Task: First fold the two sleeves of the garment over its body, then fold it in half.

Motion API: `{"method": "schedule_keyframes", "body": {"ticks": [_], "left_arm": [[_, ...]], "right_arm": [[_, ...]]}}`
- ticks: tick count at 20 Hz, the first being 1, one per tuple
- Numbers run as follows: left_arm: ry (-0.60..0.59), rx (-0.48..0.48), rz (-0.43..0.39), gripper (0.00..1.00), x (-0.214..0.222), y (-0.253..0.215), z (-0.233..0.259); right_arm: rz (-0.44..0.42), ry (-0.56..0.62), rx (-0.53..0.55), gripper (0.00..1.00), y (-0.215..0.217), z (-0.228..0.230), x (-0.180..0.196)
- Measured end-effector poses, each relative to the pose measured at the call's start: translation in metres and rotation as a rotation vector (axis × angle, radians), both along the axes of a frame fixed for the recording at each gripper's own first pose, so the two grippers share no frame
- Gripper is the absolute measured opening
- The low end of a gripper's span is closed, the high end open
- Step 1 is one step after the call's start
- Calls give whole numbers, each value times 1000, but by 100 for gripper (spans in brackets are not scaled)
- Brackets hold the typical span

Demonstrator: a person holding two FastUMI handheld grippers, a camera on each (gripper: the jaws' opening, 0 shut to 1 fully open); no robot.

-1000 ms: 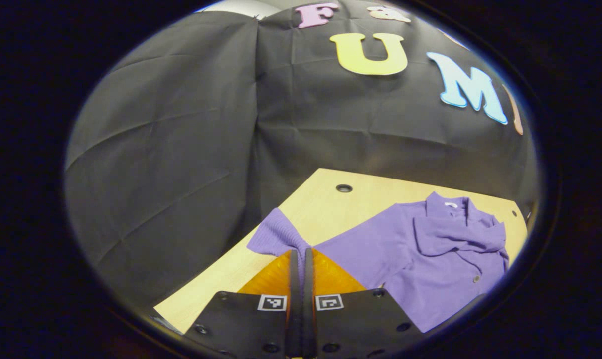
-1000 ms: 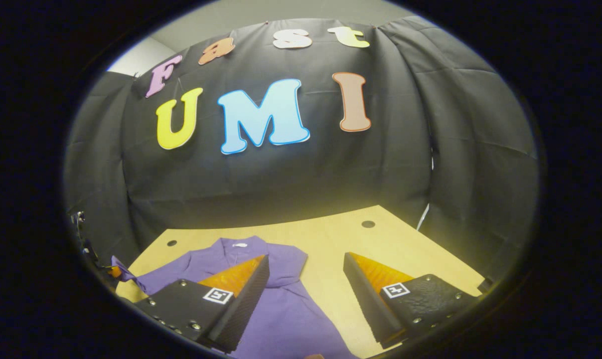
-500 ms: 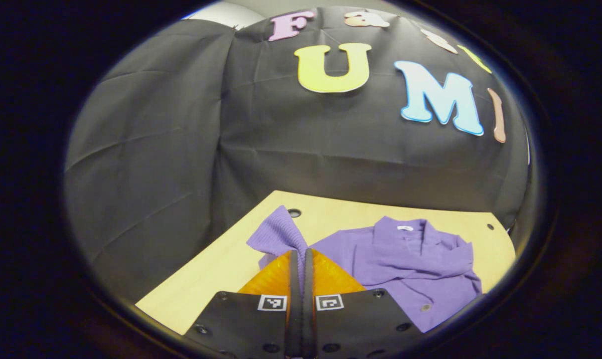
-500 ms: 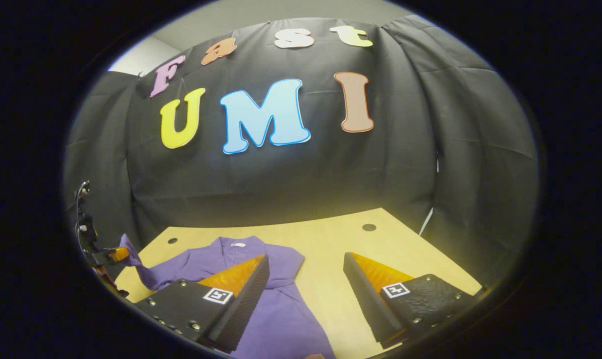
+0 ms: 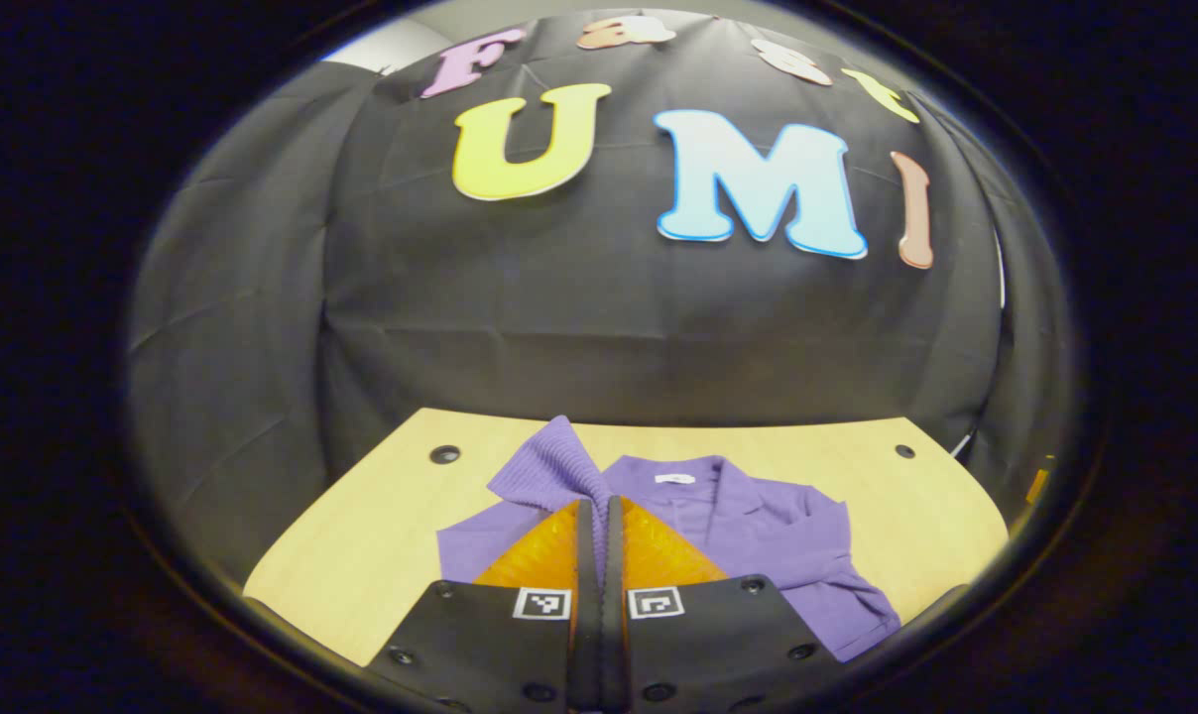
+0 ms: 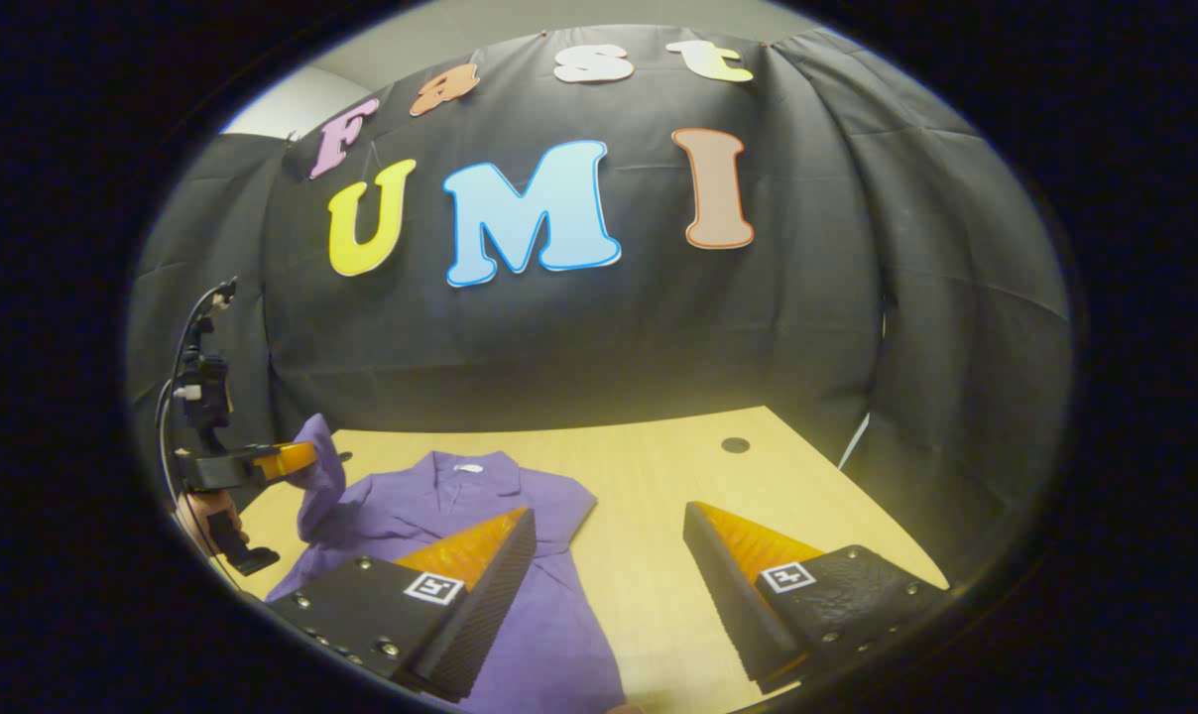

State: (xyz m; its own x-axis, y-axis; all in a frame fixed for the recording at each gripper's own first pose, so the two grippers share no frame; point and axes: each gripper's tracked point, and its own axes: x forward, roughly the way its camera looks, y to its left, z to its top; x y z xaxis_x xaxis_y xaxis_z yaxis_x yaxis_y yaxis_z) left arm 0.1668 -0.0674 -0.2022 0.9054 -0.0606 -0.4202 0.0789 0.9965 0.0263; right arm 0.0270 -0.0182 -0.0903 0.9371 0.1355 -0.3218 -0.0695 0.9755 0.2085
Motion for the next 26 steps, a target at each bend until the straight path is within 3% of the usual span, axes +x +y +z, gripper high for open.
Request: {"method": "schedule_keyframes", "body": {"ticks": [8,17,20,26], "left_arm": [[16,12,-122,7,19,-122,-32],[154,5,-203,9,21,-174,-90],[167,-18,-255,17,15,-183,-91],[140,-62,-315,75,-6,-180,-68]], "right_arm": [[62,42,-9,93,-19,-25,-12],[88,85,6,93,-23,-43,-21],[59,83,7,93,-26,-45,-25],[36,105,-10,93,-19,-48,-44]]}}
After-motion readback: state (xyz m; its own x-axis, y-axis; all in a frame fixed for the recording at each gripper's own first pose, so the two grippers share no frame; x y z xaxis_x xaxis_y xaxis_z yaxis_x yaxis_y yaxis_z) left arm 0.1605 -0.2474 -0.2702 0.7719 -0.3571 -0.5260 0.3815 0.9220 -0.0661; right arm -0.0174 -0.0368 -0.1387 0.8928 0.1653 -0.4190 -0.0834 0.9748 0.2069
